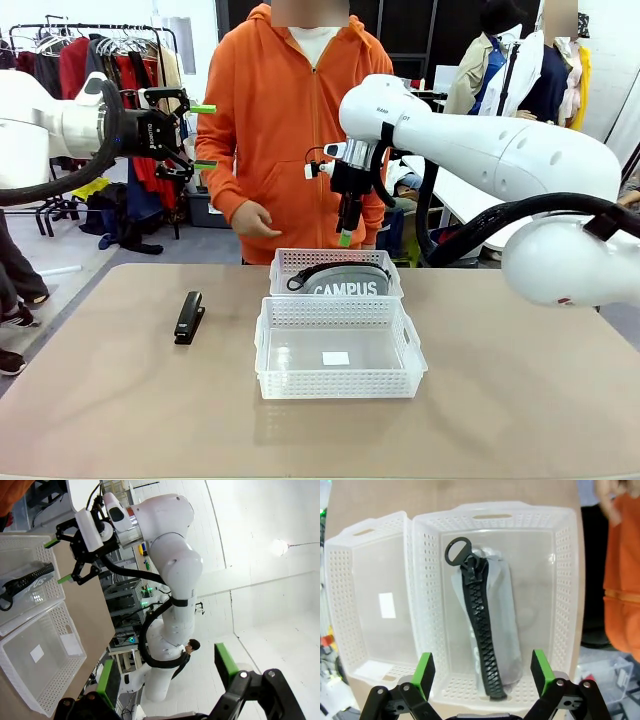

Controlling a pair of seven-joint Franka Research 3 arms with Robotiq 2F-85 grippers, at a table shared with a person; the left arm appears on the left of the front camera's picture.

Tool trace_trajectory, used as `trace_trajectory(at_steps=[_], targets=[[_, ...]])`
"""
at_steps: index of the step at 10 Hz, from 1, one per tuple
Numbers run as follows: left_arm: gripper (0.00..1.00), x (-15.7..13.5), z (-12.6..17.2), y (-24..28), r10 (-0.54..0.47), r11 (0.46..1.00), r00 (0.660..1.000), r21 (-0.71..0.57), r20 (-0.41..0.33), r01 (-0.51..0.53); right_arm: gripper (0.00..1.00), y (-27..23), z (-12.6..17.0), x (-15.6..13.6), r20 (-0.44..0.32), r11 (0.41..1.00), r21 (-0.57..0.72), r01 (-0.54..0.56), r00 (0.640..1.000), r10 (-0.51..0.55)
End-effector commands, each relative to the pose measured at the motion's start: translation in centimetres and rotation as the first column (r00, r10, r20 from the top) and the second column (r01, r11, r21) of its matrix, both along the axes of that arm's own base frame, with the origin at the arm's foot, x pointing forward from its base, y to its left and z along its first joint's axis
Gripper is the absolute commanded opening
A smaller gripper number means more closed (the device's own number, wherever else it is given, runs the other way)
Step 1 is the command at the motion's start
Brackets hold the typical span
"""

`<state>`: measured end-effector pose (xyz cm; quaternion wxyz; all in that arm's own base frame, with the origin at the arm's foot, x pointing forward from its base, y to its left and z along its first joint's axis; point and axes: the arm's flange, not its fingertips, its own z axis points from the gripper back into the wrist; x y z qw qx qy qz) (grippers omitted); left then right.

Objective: Distribute items into two baskets.
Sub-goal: Pick up the Stapler that the person points to.

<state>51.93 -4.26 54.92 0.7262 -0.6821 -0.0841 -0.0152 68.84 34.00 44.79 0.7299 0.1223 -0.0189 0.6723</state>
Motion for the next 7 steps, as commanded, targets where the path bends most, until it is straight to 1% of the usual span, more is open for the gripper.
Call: trace_trajectory(at_steps=[1,2,3,4,5,6,7], targets=[[1.0,0.0,0.2,0.2,0.001,1.0,1.0,-0.002,0.002,-0.001,1.0,-1.7,4.4,-2.7,-0.126,0.989,0.053,0.141,0.983,-0.133],[1.0,0.0,0.2,0.2,0.001,1.0,1.0,-0.002,0.002,-0.001,1.0,-2.5,6.3,-4.2,-0.158,0.983,0.061,0.173,0.974,-0.161],[1.0,0.0,0.2,0.2,0.001,1.0,1.0,-0.002,0.002,-0.001,1.0,-4.2,8.8,-5.7,-0.184,0.979,0.059,0.194,0.966,-0.18],[1.0,0.0,0.2,0.2,0.001,1.0,1.0,-0.002,0.002,-0.001,1.0,-5.4,10.6,-7.4,-0.187,0.978,0.072,0.195,0.966,-0.179],[1.0,0.0,0.2,0.2,0.001,1.0,1.0,-0.002,0.002,-0.001,1.0,-6.0,11.9,-9.1,-0.214,0.973,0.093,0.21,0.959,-0.187],[1.0,0.0,0.2,0.2,0.001,1.0,1.0,-0.002,0.002,-0.001,1.0,-8.6,13.8,-10.1,-0.234,0.973,0.079,0.217,0.953,-0.193],[1.0,0.0,0.2,0.2,0.001,1.0,1.0,-0.002,0.002,-0.001,1.0,-9.7,15.0,-12.0,-0.251,0.964,0.085,0.253,0.942,-0.225]])
